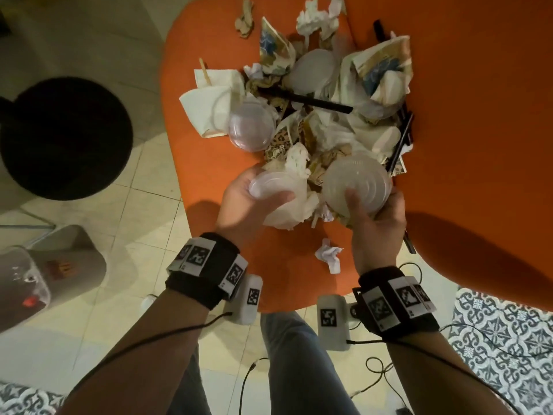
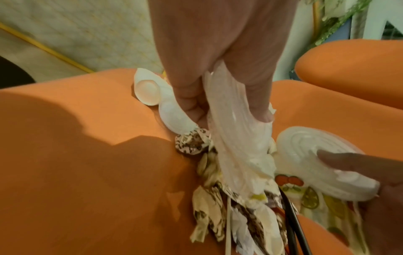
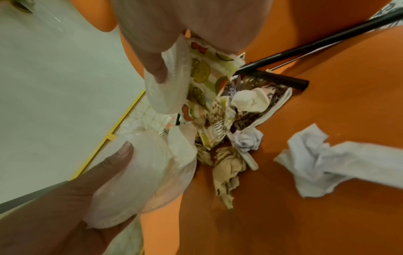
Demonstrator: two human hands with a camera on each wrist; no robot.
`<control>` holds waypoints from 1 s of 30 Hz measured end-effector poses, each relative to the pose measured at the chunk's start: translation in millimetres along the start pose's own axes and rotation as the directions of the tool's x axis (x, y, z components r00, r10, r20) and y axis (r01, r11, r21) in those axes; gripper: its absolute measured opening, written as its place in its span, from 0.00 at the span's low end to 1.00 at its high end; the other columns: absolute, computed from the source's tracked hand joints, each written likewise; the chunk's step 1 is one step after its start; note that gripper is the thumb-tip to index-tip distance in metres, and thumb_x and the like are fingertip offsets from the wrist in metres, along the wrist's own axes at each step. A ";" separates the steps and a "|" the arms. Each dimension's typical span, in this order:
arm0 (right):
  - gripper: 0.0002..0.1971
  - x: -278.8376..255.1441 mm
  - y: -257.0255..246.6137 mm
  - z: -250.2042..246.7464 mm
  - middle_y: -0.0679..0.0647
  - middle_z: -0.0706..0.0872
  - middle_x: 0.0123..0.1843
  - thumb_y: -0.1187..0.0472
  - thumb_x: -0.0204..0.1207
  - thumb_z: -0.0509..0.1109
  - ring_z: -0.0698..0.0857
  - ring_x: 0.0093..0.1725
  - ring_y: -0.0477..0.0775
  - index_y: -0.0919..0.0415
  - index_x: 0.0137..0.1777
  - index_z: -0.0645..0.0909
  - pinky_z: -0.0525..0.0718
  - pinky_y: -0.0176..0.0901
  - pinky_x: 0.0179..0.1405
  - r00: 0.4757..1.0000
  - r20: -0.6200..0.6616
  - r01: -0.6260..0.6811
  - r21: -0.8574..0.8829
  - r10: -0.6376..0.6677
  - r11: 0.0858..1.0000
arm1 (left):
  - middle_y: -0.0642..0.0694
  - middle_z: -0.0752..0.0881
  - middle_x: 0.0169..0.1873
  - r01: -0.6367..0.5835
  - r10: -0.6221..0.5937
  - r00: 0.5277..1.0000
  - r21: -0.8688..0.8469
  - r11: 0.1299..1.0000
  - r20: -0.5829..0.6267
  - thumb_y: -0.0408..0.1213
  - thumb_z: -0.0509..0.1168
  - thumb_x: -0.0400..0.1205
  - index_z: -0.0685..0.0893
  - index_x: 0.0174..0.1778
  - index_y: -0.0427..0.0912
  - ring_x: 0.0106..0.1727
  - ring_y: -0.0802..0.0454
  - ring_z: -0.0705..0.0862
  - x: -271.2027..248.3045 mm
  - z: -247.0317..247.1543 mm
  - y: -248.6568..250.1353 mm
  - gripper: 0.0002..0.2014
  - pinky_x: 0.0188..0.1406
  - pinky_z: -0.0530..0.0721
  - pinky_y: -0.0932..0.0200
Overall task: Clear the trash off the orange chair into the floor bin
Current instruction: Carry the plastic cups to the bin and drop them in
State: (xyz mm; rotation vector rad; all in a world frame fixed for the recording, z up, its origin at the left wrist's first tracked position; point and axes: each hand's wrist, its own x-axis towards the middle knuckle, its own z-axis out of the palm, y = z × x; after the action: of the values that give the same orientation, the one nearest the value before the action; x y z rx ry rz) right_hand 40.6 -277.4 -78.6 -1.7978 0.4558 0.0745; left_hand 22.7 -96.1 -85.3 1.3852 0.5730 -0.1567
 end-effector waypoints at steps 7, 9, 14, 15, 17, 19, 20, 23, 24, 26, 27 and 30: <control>0.18 -24.1 -16.4 55.7 0.49 0.84 0.58 0.55 0.72 0.77 0.85 0.58 0.48 0.44 0.59 0.75 0.86 0.47 0.55 0.980 0.193 0.043 -0.026 -0.037 0.999 | 0.55 0.87 0.37 -0.056 0.053 0.966 -0.008 0.998 -0.253 0.33 0.78 0.68 0.82 0.38 0.52 0.38 0.63 0.85 -22.2 -70.6 4.3 0.13 0.36 0.86 0.62; 0.19 -38.1 -22.6 81.1 0.49 0.85 0.60 0.53 0.72 0.77 0.85 0.59 0.51 0.43 0.60 0.76 0.87 0.52 0.54 0.958 0.280 0.074 -0.041 -0.059 0.996 | 0.55 0.88 0.39 -0.053 0.049 0.947 -0.006 0.999 -0.318 0.34 0.79 0.68 0.82 0.39 0.52 0.40 0.61 0.86 -32.8 -99.4 2.8 0.13 0.40 0.87 0.59; 0.19 -88.1 -25.9 164.9 0.46 0.84 0.56 0.55 0.73 0.76 0.83 0.56 0.43 0.49 0.62 0.75 0.82 0.28 0.50 0.869 0.488 0.139 -0.092 -0.077 0.986 | 0.56 0.88 0.41 -0.064 0.020 0.872 -0.073 0.995 -0.489 0.36 0.79 0.68 0.81 0.40 0.55 0.46 0.57 0.87 -72.5 -194.9 -10.9 0.14 0.49 0.87 0.53; 0.18 -103.5 -26.5 185.6 0.45 0.83 0.54 0.55 0.73 0.76 0.83 0.54 0.42 0.49 0.59 0.74 0.80 0.23 0.47 0.847 0.525 0.158 -0.112 -0.076 0.981 | 0.58 0.87 0.39 -0.071 0.018 0.846 -0.080 0.994 -0.533 0.36 0.79 0.68 0.81 0.38 0.55 0.44 0.61 0.86 -83.0 -216.7 -15.0 0.14 0.47 0.86 0.57; 0.18 -137.3 -23.3 229.8 0.43 0.82 0.52 0.57 0.72 0.76 0.81 0.50 0.37 0.47 0.57 0.73 0.79 0.21 0.42 0.804 0.589 0.182 -0.121 -0.077 0.976 | 0.59 0.86 0.37 -0.088 0.015 0.789 -0.088 0.992 -0.614 0.34 0.78 0.68 0.80 0.37 0.54 0.41 0.63 0.86 -106.3 -262.6 -25.3 0.14 0.44 0.86 0.59; 0.19 -174.6 -18.9 273.5 0.37 0.80 0.51 0.59 0.72 0.76 0.80 0.49 0.33 0.46 0.57 0.72 0.80 0.23 0.43 0.745 0.666 0.163 -0.116 -0.045 0.980 | 0.54 0.87 0.40 -0.089 -0.011 0.740 -0.113 0.990 -0.673 0.33 0.78 0.68 0.82 0.39 0.51 0.45 0.56 0.87 -130.9 -309.5 -36.9 0.13 0.49 0.87 0.53; 0.19 -193.9 -15.4 295.1 0.36 0.80 0.51 0.60 0.73 0.76 0.80 0.49 0.31 0.47 0.58 0.73 0.81 0.23 0.45 0.710 0.704 0.162 -0.116 -0.034 0.980 | 0.53 0.87 0.41 -0.084 -0.029 0.712 -0.126 0.988 -0.702 0.33 0.78 0.68 0.82 0.40 0.50 0.45 0.56 0.87 -143.2 -333.9 -44.5 0.13 0.51 0.87 0.52; 0.19 -255.1 -2.5 360.0 0.35 0.79 0.51 0.61 0.73 0.75 0.80 0.49 0.28 0.48 0.59 0.72 0.81 0.22 0.46 0.620 0.785 0.170 -0.119 -0.012 0.978 | 0.54 0.86 0.40 -0.073 -0.066 0.618 -0.140 0.987 -0.784 0.34 0.79 0.68 0.82 0.40 0.53 0.41 0.63 0.85 -179.0 -406.8 -70.3 0.13 0.48 0.86 0.60; 0.19 -275.3 4.6 381.6 0.35 0.79 0.51 0.61 0.73 0.76 0.80 0.49 0.28 0.48 0.58 0.73 0.81 0.22 0.45 0.597 0.803 0.164 -0.124 0.001 0.979 | 0.53 0.86 0.40 -0.070 -0.072 0.590 -0.140 0.988 -0.805 0.35 0.79 0.68 0.82 0.38 0.53 0.40 0.63 0.85 -190.2 -429.8 -78.3 0.13 0.45 0.86 0.62; 0.18 -308.6 18.5 418.3 0.35 0.79 0.50 0.62 0.73 0.76 0.80 0.46 0.25 0.50 0.58 0.74 0.81 0.21 0.42 0.550 0.835 0.145 -0.131 0.030 0.981 | 0.53 0.86 0.39 -0.071 -0.097 0.547 -0.161 0.984 -0.832 0.34 0.79 0.68 0.82 0.37 0.52 0.37 0.65 0.84 -206.5 -469.0 -93.2 0.13 0.37 0.84 0.67; 0.18 -331.4 27.6 442.5 0.35 0.79 0.50 0.62 0.73 0.76 0.80 0.45 0.24 0.50 0.59 0.74 0.80 0.20 0.41 0.517 0.855 0.143 -0.148 0.053 0.979 | 0.53 0.85 0.38 -0.071 -0.114 0.515 -0.174 0.982 -0.849 0.33 0.79 0.68 0.81 0.38 0.50 0.36 0.65 0.84 -216.8 -496.9 -104.7 0.13 0.35 0.84 0.68; 0.19 -375.5 49.6 494.2 0.35 0.79 0.50 0.60 0.73 0.75 0.80 0.46 0.29 0.48 0.60 0.73 0.82 0.24 0.44 0.445 0.887 0.139 -0.207 0.126 0.968 | 0.53 0.84 0.36 -0.047 -0.144 0.449 -0.184 0.982 -0.882 0.32 0.79 0.68 0.80 0.36 0.48 0.34 0.64 0.82 -231.5 -555.4 -132.8 0.13 0.36 0.85 0.66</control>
State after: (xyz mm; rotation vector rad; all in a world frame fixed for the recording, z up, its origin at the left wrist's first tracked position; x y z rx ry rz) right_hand -230.3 278.1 -154.9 -1.7112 -0.3796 1.1025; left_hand -393.4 355.8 -134.5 1.1802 1.4931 0.6483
